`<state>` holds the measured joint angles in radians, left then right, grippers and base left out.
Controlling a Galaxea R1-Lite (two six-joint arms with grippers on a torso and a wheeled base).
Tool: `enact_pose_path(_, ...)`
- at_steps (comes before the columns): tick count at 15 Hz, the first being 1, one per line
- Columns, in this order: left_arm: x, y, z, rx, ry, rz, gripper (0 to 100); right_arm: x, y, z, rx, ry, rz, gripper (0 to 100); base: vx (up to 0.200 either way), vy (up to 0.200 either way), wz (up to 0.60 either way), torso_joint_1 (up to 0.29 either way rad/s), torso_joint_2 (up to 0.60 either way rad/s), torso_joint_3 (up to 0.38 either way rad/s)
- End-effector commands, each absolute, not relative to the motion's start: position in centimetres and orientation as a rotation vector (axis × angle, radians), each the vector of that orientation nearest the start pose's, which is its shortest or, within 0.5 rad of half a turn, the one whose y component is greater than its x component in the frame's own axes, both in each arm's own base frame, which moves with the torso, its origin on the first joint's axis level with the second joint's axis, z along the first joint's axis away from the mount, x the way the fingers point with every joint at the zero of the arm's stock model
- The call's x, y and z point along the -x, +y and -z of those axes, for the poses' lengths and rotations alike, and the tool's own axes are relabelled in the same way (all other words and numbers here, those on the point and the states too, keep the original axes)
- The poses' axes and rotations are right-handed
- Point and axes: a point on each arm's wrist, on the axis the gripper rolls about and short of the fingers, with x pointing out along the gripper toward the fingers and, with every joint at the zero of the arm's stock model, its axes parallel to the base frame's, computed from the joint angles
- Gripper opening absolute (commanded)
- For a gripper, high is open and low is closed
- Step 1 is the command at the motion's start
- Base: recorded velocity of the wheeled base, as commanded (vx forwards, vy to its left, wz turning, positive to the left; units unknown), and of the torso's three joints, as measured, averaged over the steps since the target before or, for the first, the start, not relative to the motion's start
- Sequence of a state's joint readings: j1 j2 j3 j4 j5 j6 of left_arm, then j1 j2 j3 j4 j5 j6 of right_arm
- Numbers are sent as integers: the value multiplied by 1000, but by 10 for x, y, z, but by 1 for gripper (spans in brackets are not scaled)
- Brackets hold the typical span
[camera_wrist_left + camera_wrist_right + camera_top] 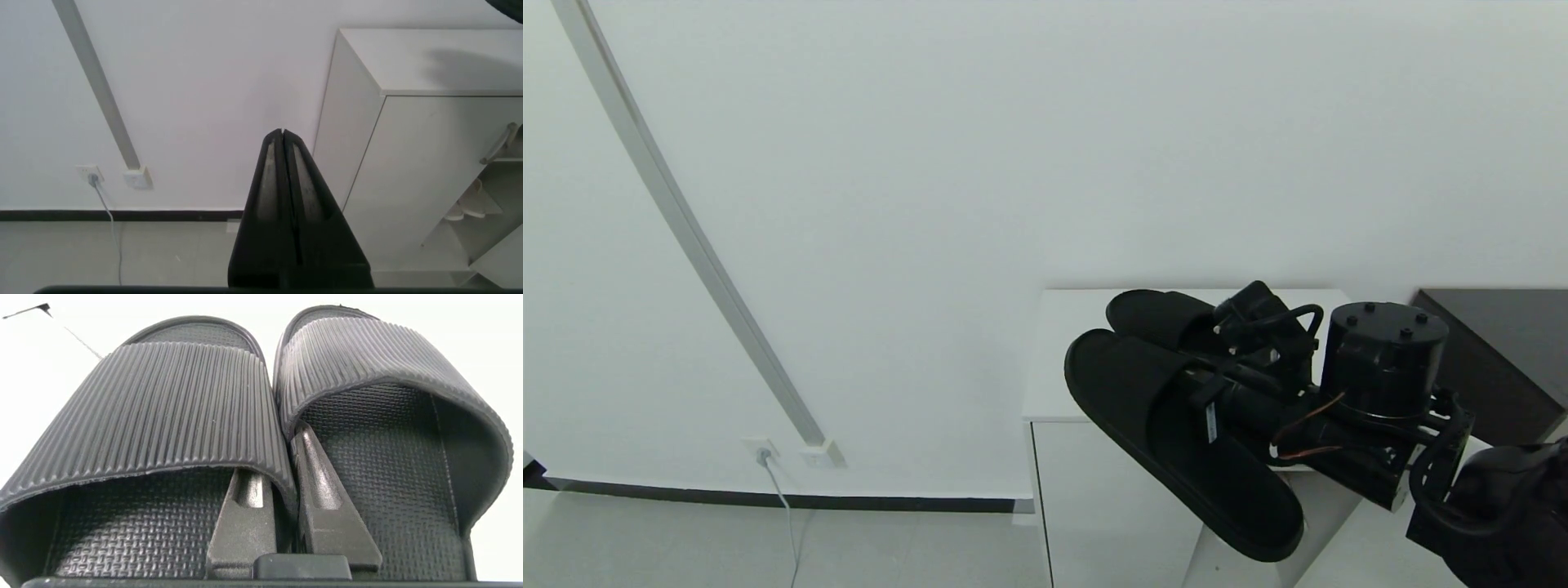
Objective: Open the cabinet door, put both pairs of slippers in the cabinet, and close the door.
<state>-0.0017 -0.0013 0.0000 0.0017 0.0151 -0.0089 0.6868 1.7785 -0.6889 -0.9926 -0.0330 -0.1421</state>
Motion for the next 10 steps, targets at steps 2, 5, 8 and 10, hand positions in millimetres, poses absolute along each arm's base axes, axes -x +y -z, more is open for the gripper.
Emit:
enact_pose_path(2, 23, 0, -75, 9, 1, -14, 0, -243, 198, -160, 175, 58, -658, 0, -200, 0, 0, 7, 2, -2)
enact_pose_path(5, 23, 0, -75, 9, 1, -14, 0, -243, 198, -159, 176, 61, -656, 0, -200, 0, 0, -2, 2, 7)
enact_pose_path(8, 23, 0, -75, 9, 1, -14, 0, -241, 196, -159, 175, 63, -656, 0, -200, 0, 0, -1, 1, 1)
enact_pose_path(10, 23, 0, -75, 9, 1, -12, 0, -241, 196, -160, 148, 70, -655, 0, -200, 0, 0, 5, 0, 5)
